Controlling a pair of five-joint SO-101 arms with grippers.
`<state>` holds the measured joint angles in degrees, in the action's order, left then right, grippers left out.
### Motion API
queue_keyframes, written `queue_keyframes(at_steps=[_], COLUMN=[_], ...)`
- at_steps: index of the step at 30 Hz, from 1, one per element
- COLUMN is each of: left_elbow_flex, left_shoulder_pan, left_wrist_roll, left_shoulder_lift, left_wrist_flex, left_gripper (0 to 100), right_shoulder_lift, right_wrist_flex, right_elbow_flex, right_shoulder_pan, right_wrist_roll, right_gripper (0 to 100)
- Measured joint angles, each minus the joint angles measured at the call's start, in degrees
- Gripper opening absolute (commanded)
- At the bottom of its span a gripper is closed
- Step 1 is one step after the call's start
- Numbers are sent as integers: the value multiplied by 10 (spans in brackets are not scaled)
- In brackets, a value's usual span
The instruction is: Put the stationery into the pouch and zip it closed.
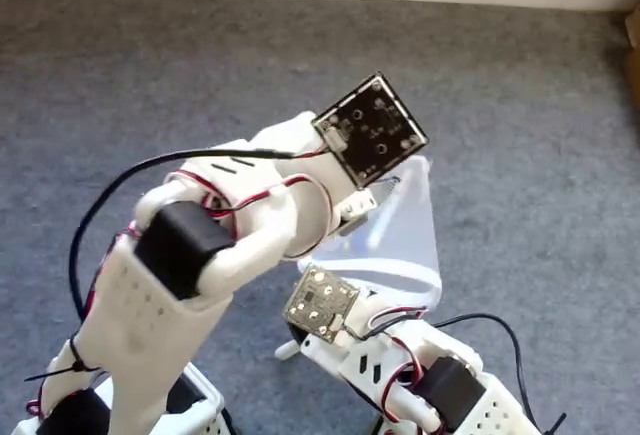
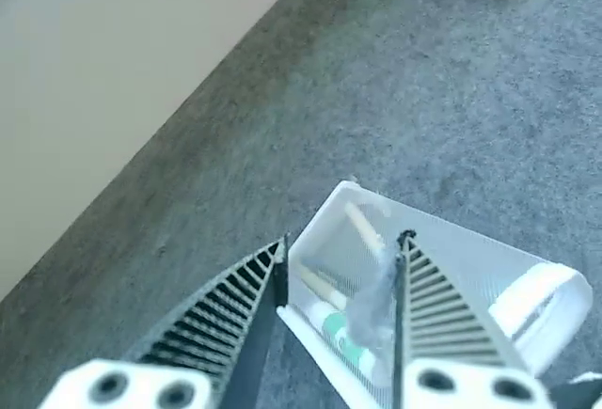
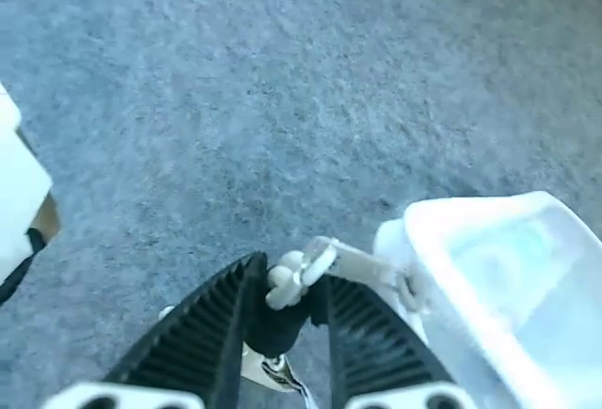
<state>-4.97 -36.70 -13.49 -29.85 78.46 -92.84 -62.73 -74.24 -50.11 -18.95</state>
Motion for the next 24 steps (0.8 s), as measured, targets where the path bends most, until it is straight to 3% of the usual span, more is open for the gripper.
queue_keyframes(at_steps=[12, 18, 24], left_elbow_flex=[-88, -88, -40], left_shoulder_pan=[97, 99, 103], left_wrist_roll=[-19, -58, -90], left_shoulder_lift=[0, 0, -1], left_wrist_flex=[136, 195, 197], left_gripper=[186, 186, 186], right_shoulder_lift=[3, -2, -3], right_wrist_flex=[-38, -82, -84], right_elbow_flex=[69, 142, 158], right_shoulder_pan=[128, 189, 239], right_wrist_roll=[-1, -1, -1], right_gripper=[5, 5, 5])
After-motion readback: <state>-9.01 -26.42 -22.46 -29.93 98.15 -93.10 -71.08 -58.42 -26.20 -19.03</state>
